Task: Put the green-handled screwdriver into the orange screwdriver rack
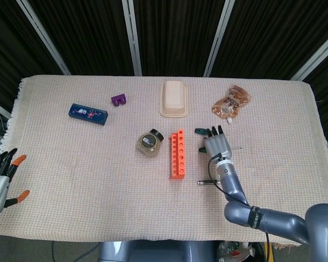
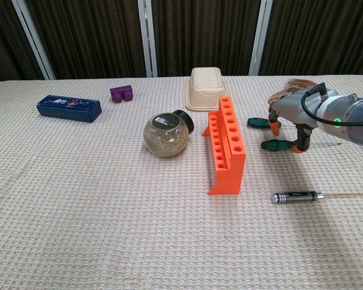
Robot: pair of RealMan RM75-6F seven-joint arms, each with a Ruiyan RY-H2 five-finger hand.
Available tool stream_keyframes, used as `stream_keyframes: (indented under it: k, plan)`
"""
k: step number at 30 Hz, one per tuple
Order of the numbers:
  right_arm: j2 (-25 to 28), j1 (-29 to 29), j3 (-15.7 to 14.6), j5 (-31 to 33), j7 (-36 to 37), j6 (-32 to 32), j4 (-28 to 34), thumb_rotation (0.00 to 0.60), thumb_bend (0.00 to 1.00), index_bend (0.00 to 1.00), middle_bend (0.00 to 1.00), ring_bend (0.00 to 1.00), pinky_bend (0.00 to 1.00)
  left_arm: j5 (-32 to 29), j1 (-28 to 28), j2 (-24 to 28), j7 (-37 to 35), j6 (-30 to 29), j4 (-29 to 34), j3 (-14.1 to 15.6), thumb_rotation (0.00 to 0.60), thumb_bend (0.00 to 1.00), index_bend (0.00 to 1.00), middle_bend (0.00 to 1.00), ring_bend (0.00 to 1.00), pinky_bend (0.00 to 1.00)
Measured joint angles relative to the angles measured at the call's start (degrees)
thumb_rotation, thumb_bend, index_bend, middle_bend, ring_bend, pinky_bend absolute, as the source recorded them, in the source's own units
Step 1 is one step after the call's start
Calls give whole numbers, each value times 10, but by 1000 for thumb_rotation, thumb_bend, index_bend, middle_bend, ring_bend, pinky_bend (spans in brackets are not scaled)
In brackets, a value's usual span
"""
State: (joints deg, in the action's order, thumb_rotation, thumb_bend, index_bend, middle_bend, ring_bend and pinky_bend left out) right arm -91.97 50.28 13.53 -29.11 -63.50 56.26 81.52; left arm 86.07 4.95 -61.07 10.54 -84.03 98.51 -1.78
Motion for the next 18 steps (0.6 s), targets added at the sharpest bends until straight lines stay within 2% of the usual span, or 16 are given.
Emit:
stream_keyframes:
  k: [10,18]
  plan:
    - [-7,41,-15,76,-29,-7,-15,600,251,361,51,0,0,-5,2,-3,-2,4,-4,-1,600,159,143,0,0,0]
    - [1,48,-31,90,-23,2,5,600,251,397,52,0,0,-8,2,-4,-4,2,-7,-1,600,158,143,0,0,0]
